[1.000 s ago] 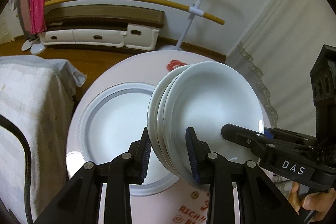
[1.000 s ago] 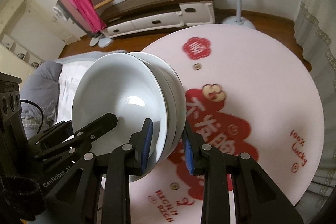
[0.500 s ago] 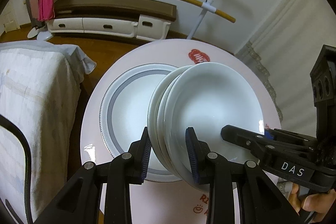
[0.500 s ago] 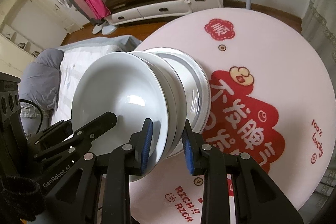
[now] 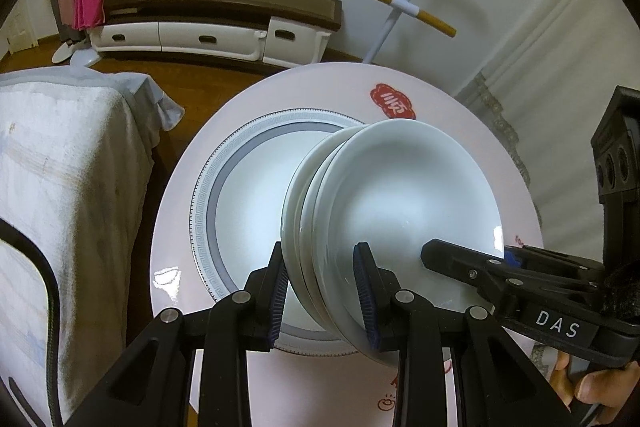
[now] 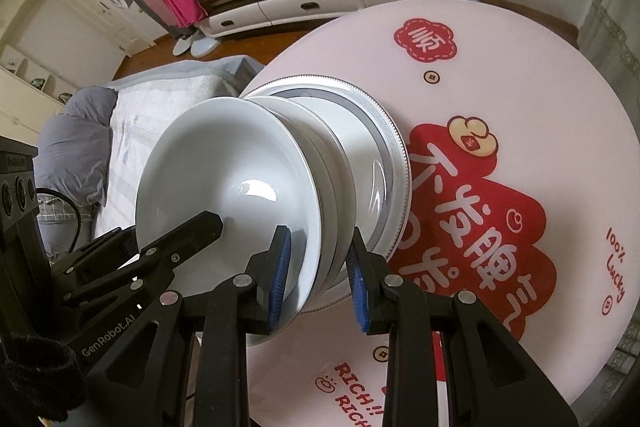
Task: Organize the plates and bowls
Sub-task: 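Hold the bowl stack with both grippers above the grey-rimmed plate stack, then lower the bowl stack onto the plates and open both grippers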
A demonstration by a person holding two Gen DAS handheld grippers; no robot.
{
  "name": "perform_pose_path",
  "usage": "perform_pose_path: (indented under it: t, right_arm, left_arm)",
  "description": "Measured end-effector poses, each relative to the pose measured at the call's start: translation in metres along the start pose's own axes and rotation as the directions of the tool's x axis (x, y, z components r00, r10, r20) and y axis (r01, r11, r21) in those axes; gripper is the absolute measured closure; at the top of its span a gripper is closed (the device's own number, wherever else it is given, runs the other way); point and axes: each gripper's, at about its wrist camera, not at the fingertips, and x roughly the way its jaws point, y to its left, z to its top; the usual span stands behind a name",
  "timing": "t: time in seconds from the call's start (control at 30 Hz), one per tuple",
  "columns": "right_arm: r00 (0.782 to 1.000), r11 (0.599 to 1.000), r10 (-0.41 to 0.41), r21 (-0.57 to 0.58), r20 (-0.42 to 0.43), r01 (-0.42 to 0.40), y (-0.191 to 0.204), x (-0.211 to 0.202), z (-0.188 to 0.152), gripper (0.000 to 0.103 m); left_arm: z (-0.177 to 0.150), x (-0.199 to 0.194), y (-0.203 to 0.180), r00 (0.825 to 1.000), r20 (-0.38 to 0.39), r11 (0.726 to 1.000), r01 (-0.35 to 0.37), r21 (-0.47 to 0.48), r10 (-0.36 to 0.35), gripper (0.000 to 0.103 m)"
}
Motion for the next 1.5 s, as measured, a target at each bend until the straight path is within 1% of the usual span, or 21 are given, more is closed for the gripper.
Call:
perform_pose_path:
  t: [0.53, 0.87, 1.5]
  right_arm:
    - [1.000, 1.000, -0.002, 0.000, -0.024, 0.002, 0.000, 0.008, 0.005, 0.075]
    - [1.000, 1.000, -0.004, -0.003, -0.025, 0.004, 0.001, 0.010, 0.006, 0.075]
    - [0.999, 1.000, -0.012, -0.002, -0.033, 0.012, 0.001, 0.016, 0.007, 0.074]
  left_arm:
    - [0.004, 0.011, 0.006, 1.000, -0.017, 1.000, -0.003, -0.008, 0.003, 0.075]
    - [0.007, 0.012, 0.007, 1.000, -0.019, 1.000, 0.001, -0.011, -0.001, 0.075]
    - [0.014, 0.014, 0.020, 0.999, -0.030, 0.998, 0.019, -0.055, -0.021, 0.074]
